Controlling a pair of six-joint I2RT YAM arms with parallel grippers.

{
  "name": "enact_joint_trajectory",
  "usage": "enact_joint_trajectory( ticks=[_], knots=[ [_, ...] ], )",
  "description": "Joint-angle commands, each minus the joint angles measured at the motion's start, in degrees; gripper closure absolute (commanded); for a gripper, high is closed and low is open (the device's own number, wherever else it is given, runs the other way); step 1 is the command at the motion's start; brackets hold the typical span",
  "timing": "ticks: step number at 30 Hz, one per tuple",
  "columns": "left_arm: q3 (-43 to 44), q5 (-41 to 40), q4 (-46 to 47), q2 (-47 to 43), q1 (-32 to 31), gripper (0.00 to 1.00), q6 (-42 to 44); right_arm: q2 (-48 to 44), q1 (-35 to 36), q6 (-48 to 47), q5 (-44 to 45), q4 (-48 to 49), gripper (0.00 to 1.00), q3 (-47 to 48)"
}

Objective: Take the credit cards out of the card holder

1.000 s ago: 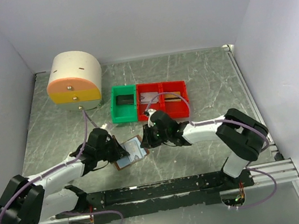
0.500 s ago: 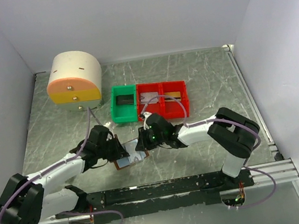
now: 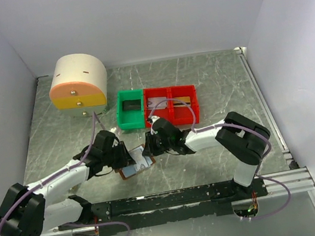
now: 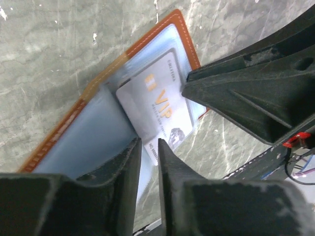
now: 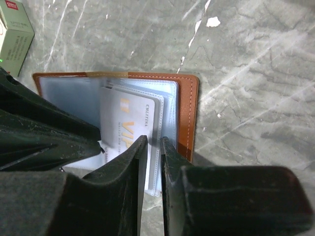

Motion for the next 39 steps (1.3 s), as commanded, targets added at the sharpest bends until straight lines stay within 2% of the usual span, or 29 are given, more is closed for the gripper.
enact_joint_trajectory(
  ticks=[1,5,9,15,18,26,34,39],
  knots=[
    [-0.76,0.32,3.70,-0.91,-0.39,0.65,-2.45,2.50,-0.39,-1.58,0.41,-2.77,0.83,0.07],
    [-2.56,-0.09,6.64,-2.78,-0.46,0.67,-6.03,2.84,-0.48,-1.65,-0.20,-2.45,0.83,0.23],
    [-2.71,-2.02,5.76,-3.45,-0.34,0.70,-7.21,2.67,-0.66,-1.59,-0.83,-1.68,0.83,-0.19],
    [-2.75,-7.97,-0.18,-5.15,-0.46,0.52,-8.52,1.82,-1.27,-1.45,-0.85,-1.79,0.83,-1.11],
    [-5.28,-7.47,1.78,-6.40,-0.34,0.46,-9.82,1.62,-1.36,-1.65,-1.12,-2.04,0.83,-1.01],
    [-12.29,0.29,22.12,-2.42,-0.41,0.60,-14.64,2.06,-1.49,-1.43,-1.27,-1.84,0.83,-0.86],
    [-13.67,-4.02,18.97,-6.88,-0.41,0.78,-17.16,1.84,-1.54,-1.22,-1.96,-1.31,0.83,-1.46],
    [-13.89,-3.82,18.02,-8.30,-0.40,0.89,-16.54,1.35,-1.54,-1.30,-1.78,-1.57,0.83,-1.66]
  ],
)
